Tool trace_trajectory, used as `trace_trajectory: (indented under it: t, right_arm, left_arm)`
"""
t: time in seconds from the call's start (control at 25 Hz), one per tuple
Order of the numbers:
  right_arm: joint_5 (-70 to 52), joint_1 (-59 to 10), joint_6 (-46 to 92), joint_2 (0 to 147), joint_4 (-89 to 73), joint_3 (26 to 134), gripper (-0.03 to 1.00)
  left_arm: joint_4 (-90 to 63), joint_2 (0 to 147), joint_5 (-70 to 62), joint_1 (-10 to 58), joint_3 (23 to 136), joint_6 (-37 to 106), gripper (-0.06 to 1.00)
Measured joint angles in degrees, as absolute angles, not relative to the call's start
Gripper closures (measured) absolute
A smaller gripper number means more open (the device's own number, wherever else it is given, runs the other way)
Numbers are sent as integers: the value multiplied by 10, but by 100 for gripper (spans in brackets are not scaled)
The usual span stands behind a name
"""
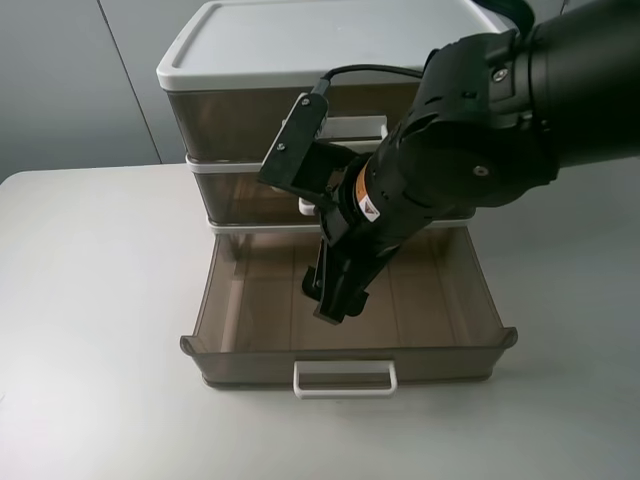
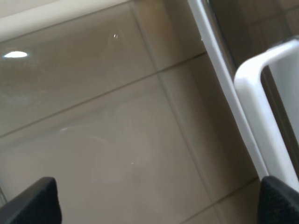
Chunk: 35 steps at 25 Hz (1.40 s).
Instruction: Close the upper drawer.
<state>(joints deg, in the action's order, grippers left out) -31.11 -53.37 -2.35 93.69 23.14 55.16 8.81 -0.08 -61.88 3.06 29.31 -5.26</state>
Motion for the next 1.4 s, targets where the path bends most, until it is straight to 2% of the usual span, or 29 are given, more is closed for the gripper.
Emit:
trace_trajectory:
  t: [0.2, 0.4, 0.52, 0.64, 0.92, 1.04, 1.2, 1.4]
  right_arm:
    - [-348, -553, -19, 910, 198, 552, 33]
    - [-432, -564, 44, 834, 43, 552, 33]
    - [-497, -532, 70, 786, -34, 552, 33]
    - [-543, -455, 75, 736, -53, 552, 33]
    - [-586, -154, 77, 621, -52, 552, 33]
    - [-596, -56, 74, 576, -52, 548, 33]
    - [-598, 30, 63, 506, -52, 499, 33]
    - [-591, 61, 56, 383, -50, 429, 33]
  left_arm:
    - [88, -1, -619, 31, 293, -53, 20]
    - [88, -1, -619, 31, 293, -53, 20]
    - [88, -1, -619, 31, 293, -53, 20]
    - [88, -1, -619, 31, 293, -53, 20]
    - [88, -1, -619, 31, 293, -53, 20]
    - [88, -1, -619, 31, 293, -53, 20]
    - [88, -1, -619, 31, 293, -53, 20]
    - [88, -1, -619, 31, 293, -53, 20]
